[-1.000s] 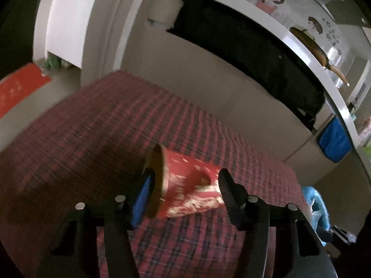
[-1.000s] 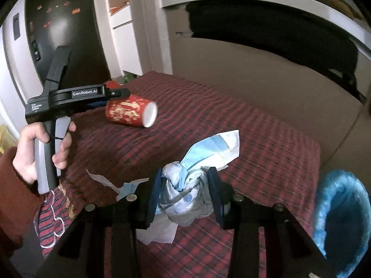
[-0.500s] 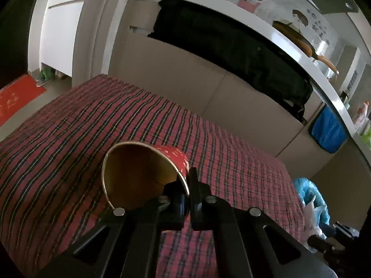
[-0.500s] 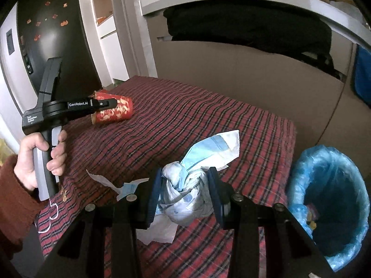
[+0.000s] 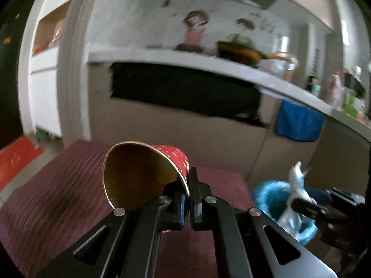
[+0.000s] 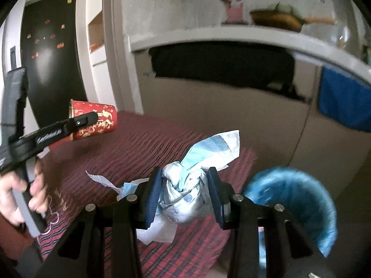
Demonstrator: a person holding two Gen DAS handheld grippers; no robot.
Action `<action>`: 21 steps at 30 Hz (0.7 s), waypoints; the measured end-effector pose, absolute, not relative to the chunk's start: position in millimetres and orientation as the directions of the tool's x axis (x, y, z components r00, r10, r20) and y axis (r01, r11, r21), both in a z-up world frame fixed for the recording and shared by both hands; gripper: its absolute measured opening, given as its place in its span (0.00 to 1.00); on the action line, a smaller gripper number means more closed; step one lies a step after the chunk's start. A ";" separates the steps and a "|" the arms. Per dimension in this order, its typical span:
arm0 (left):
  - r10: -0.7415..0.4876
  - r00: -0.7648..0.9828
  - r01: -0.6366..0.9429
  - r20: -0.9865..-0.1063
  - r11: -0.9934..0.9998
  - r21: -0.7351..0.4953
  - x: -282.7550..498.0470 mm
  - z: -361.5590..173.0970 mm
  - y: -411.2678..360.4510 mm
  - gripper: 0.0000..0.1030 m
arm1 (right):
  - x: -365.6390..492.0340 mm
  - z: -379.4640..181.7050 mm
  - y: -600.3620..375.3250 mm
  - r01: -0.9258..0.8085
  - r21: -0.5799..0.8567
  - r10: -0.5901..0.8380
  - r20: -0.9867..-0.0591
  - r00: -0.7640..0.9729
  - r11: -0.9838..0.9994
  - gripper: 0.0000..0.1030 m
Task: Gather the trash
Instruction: 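Carry the red cup and tissue bundle over the bin with both tools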
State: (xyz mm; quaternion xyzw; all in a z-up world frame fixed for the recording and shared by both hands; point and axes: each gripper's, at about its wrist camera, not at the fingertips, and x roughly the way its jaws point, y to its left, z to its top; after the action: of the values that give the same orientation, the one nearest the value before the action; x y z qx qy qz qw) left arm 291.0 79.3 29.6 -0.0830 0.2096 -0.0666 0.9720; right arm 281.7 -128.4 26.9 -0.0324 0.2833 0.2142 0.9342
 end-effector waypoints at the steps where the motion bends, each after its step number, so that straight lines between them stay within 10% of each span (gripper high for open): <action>1: -0.184 0.905 0.120 -0.383 0.976 -0.185 287.4 35.9 66.2 0.02 | 278.4 35.0 -136.3 -0.409 0.049 0.372 -0.524 0.766 0.911 0.35; 21: -0.360 0.876 0.360 -0.322 0.931 -0.063 254.9 61.8 -117.4 0.03 | 222.3 90.0 -277.1 -0.166 -0.031 0.146 -0.336 0.930 0.986 0.36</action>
State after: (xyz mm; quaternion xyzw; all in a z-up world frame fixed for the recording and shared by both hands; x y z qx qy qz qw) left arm 254.9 -117.4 61.8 -0.0005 0.1662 -0.1858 0.9684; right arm 222.3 -277.1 90.0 -0.0293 0.1687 0.0796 0.9820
